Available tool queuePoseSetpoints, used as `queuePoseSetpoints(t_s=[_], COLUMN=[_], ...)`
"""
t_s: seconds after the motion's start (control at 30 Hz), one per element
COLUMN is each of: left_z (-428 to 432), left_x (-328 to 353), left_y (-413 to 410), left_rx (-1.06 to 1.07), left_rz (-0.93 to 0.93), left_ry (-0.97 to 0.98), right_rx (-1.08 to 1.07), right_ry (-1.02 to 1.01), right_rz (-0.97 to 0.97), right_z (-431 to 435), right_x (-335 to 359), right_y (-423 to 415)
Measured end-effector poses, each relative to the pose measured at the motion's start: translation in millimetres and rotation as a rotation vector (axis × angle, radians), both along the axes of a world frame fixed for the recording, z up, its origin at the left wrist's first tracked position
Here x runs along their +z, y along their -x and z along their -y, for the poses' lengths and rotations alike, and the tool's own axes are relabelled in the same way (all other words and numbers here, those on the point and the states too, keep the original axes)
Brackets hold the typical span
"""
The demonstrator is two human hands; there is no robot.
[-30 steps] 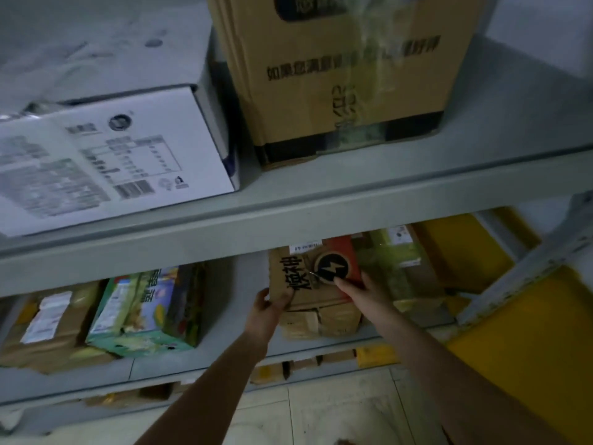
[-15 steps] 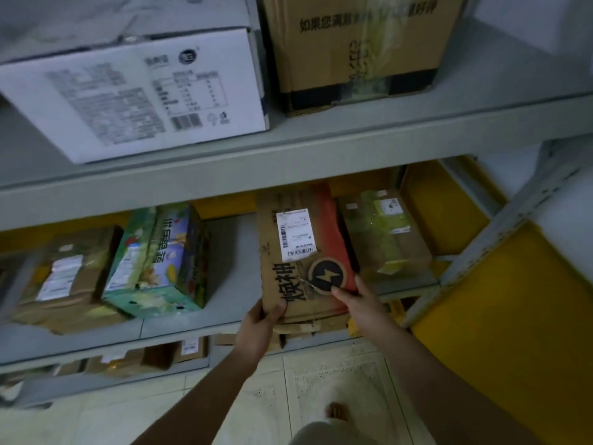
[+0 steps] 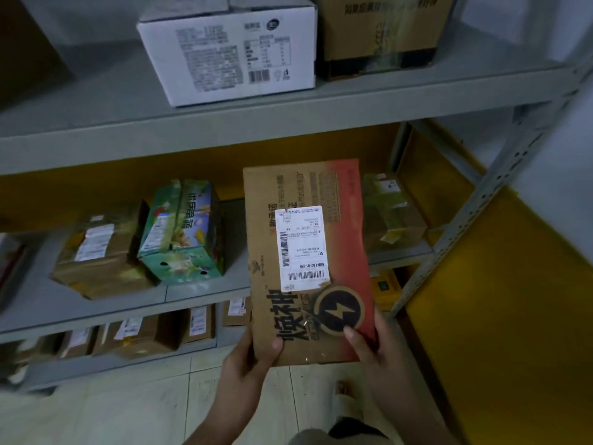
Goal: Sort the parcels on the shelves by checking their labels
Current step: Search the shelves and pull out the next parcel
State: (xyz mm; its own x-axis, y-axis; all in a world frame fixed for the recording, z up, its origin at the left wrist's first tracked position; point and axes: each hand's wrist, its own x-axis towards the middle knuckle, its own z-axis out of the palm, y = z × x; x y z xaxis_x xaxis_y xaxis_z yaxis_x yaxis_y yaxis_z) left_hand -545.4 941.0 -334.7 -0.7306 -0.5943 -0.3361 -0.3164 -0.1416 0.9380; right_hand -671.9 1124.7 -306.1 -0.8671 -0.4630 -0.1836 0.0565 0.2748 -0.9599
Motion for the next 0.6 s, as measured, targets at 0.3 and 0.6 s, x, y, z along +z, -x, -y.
queuePoseSetpoints(t_s=[0.3,0.6], left_z=[0.8,-3.5], left_x=[3.2,-6.8], left_y=[-18.4,-7.6], left_rx=[-0.053,-0.059], left_rz=[-0.016,-0.031], left_ry=[0.063,0.089], right_rx=[-0.100,-0.201], right_ry=[0.095,0.131], right_rz=[0.001,-0.034], right_z=[0.6,1.6], right_x=[-16.9,-35.5], right_y=[-25.8,-17.3])
